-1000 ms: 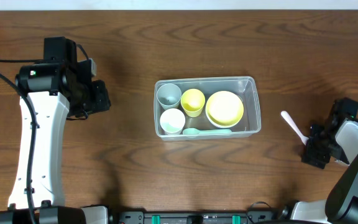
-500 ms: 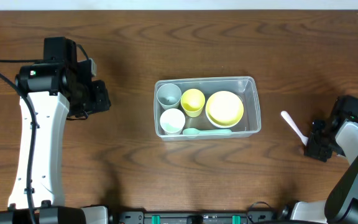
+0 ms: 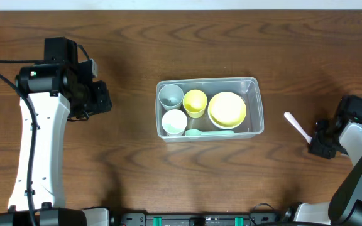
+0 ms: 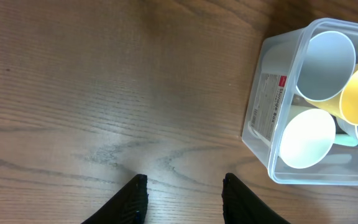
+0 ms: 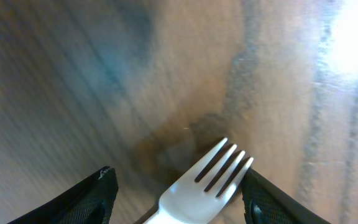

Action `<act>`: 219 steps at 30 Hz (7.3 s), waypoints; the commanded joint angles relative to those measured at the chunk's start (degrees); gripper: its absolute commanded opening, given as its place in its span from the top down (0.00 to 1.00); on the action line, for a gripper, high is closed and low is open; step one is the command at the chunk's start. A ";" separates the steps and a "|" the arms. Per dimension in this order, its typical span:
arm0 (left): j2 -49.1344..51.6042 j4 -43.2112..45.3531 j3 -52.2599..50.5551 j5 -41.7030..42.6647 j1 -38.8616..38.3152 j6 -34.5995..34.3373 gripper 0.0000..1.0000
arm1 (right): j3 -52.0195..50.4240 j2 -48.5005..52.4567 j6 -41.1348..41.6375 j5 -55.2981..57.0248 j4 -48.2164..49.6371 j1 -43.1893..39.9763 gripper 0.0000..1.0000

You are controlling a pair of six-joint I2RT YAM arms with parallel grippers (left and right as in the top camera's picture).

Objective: Pack container
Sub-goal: 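Close the right gripper on the white fork and rotate it, then lift the white fork and carry it over the container, then lower the fork into the container beside the bowls and release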

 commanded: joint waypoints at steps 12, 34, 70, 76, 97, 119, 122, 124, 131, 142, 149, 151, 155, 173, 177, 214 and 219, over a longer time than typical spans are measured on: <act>-0.63 -0.42 -0.24 0.15 -0.07 -0.31 0.60 | -1.92 2.19 -1.92 0.59 -3.02 -0.46 0.47; -0.63 -0.85 -0.24 0.15 -0.07 -0.31 0.59 | -1.92 2.19 -1.64 0.39 -4.68 -0.48 0.60; -0.63 -1.09 -0.24 0.15 -0.07 -0.31 0.60 | -1.92 2.19 -4.02 -0.48 -1.51 1.44 0.51; -0.63 -1.09 -0.24 0.15 -0.07 -0.31 0.60 | -1.92 2.21 -3.78 -0.48 -0.44 4.00 0.51; -0.63 -1.09 -0.24 0.15 -0.07 -0.31 0.59 | -1.92 2.21 -3.82 -0.46 -1.68 5.33 0.67; -0.63 -1.14 -0.24 0.15 -0.07 -0.31 0.60 | -1.92 2.21 -3.85 -0.48 -1.90 5.33 0.85; -0.63 -1.25 -0.24 0.15 -0.07 -0.31 0.59 | -1.92 2.21 -3.85 -0.48 -1.90 5.33 0.88; -0.63 -1.27 -0.24 0.15 -0.07 -0.31 0.59 | -1.92 2.21 -3.85 -0.48 -1.90 5.33 0.91; -0.63 -1.29 -0.24 0.15 -0.07 -0.31 0.60 | -1.92 2.21 -3.85 -0.48 -1.88 5.33 0.95; -0.63 -1.29 -0.24 0.15 -0.07 -0.31 0.59 | -1.92 2.19 -3.89 -0.48 -1.86 5.33 0.99; -0.63 -1.29 -0.24 0.15 -0.07 -0.31 0.59 | -0.81 1.95 -15.85 -1.25 -0.63 5.33 0.99; -0.63 -1.29 -0.24 0.15 -0.07 -0.31 0.60 | 1.01 1.33 -21.70 -1.40 -1.51 5.35 0.99; -0.63 -1.29 -0.24 0.15 -0.07 -0.31 0.59 | 7.91 -1.53 -32.33 -1.36 -7.89 5.75 0.99; -0.63 -1.29 -0.24 0.15 -0.07 -0.31 0.59 | 42.58 -8.96 -98.38 -13.84 -22.95 26.56 0.99; -0.63 -1.29 -0.24 0.13 -0.07 -0.31 0.59 | 42.62 -8.92 -123.23 -13.75 -24.70 36.72 0.99; -0.63 -1.51 -0.24 0.15 -0.07 -0.31 0.59 | 41.27 5.27 -122.38 -16.74 -28.35 57.81 0.97; -0.63 -1.49 -0.24 0.15 -0.07 -0.31 0.59 | 38.21 5.31 -123.05 -16.74 -28.00 57.83 0.97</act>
